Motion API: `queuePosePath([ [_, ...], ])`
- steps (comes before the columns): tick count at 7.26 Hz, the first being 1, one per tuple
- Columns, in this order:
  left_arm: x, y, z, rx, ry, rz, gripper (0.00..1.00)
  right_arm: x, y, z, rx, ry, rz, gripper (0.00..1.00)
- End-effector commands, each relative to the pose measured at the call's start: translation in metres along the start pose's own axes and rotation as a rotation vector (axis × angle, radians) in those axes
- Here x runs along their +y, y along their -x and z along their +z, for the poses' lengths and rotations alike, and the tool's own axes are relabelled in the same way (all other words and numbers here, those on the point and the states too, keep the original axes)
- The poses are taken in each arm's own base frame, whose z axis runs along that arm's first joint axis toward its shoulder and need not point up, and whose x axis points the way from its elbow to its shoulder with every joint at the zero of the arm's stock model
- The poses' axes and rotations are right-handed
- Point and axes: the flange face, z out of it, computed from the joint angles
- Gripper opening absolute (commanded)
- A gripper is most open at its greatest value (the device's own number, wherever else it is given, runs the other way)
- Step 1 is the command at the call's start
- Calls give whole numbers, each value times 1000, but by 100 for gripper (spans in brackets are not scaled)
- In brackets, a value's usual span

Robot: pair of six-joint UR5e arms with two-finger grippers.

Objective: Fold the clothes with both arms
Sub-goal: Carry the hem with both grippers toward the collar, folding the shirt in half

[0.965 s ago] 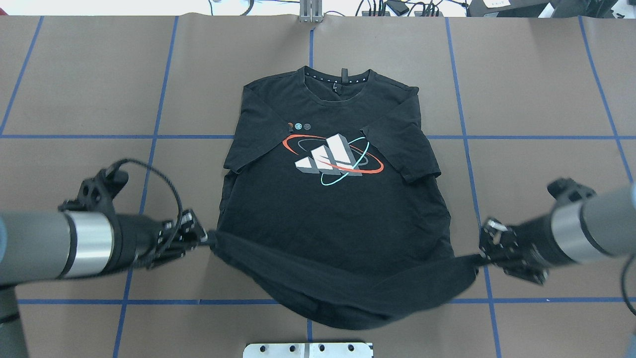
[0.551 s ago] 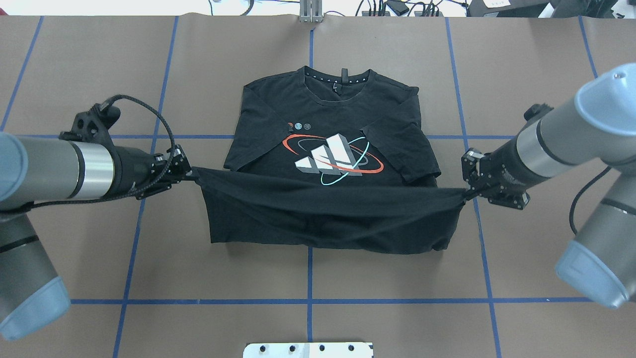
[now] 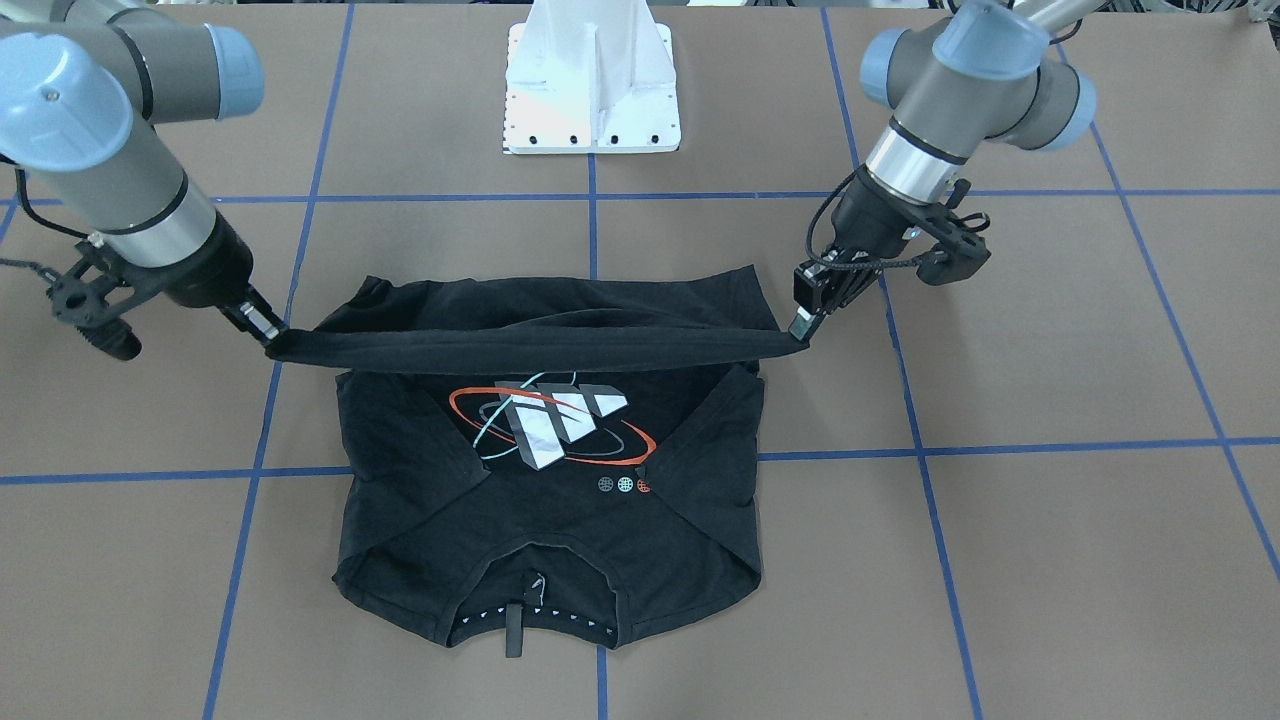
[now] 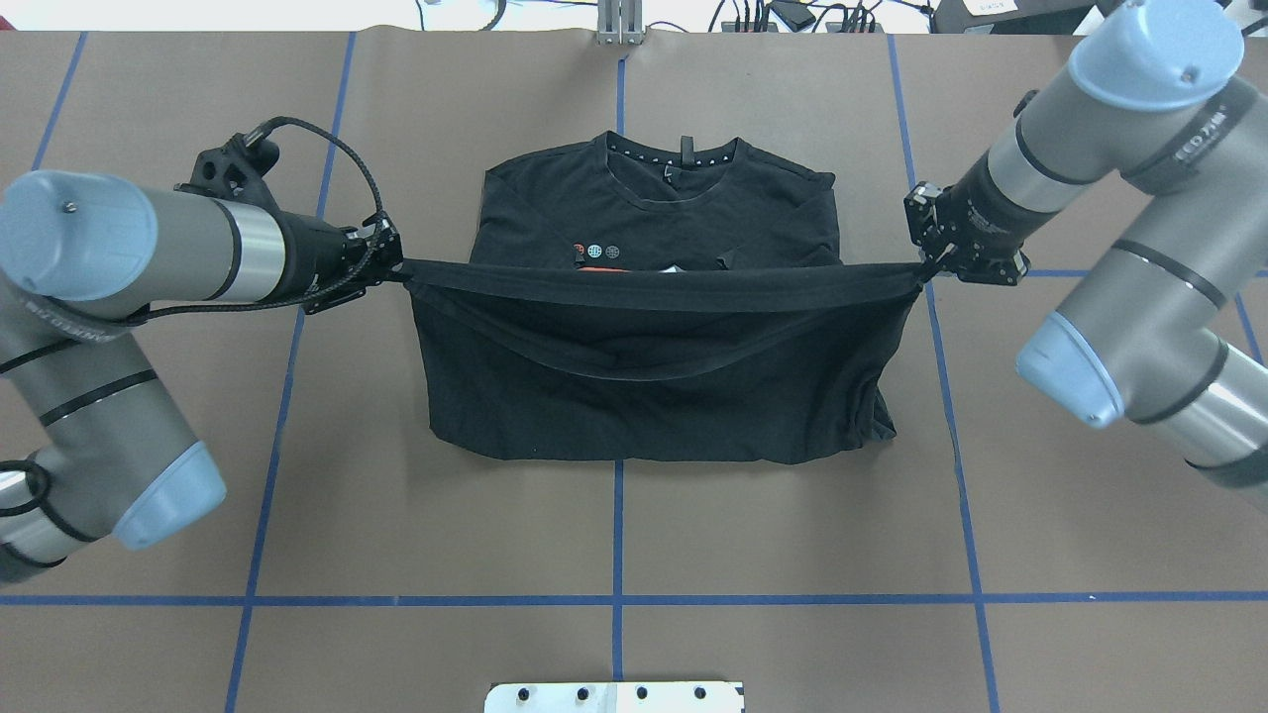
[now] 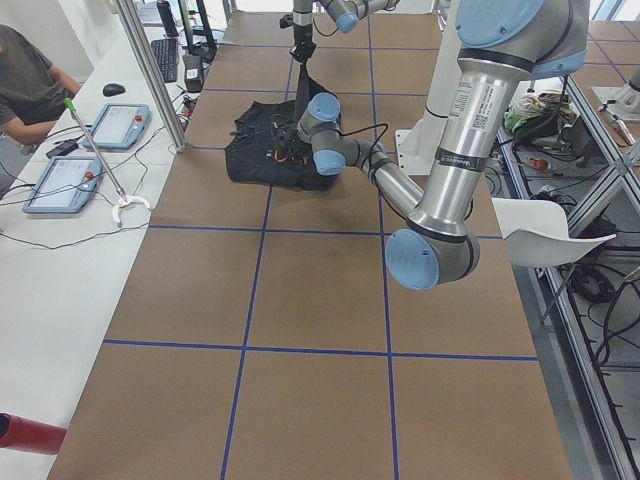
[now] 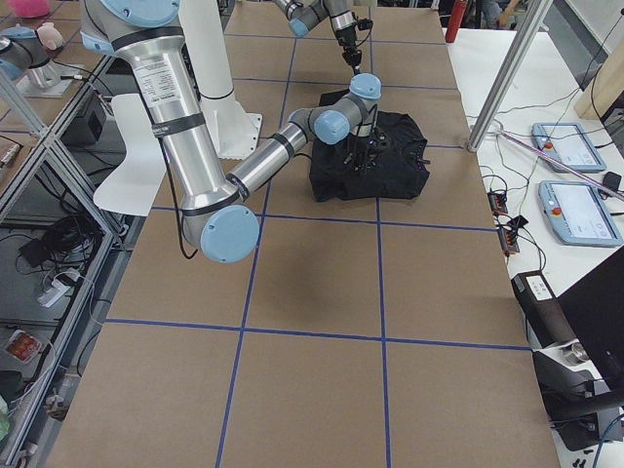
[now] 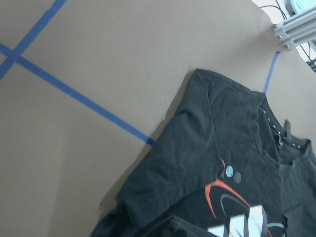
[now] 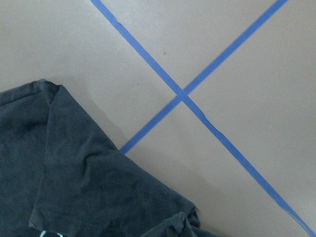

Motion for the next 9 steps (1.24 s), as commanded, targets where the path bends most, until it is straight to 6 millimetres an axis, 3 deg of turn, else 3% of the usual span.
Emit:
queuePosePath([
  [1, -33, -10, 30, -27, -44, 21, 0, -35, 60, 17, 26, -26, -1, 0],
  [3, -52, -6, 58, -3, -57, 30, 0, -62, 93, 39, 77, -44, -22, 0],
  [4, -56, -15, 72, -5, -59, 29, 0, -68, 102, 48, 67, -54, -39, 0],
  [6, -65, -12, 84, -15, -74, 24, 0, -75, 117, 62, 67, -53, -42, 0],
  [9, -80, 3, 108, -10, -104, 34, 0, -84, 120, 78, 63, -80, -53, 0],
])
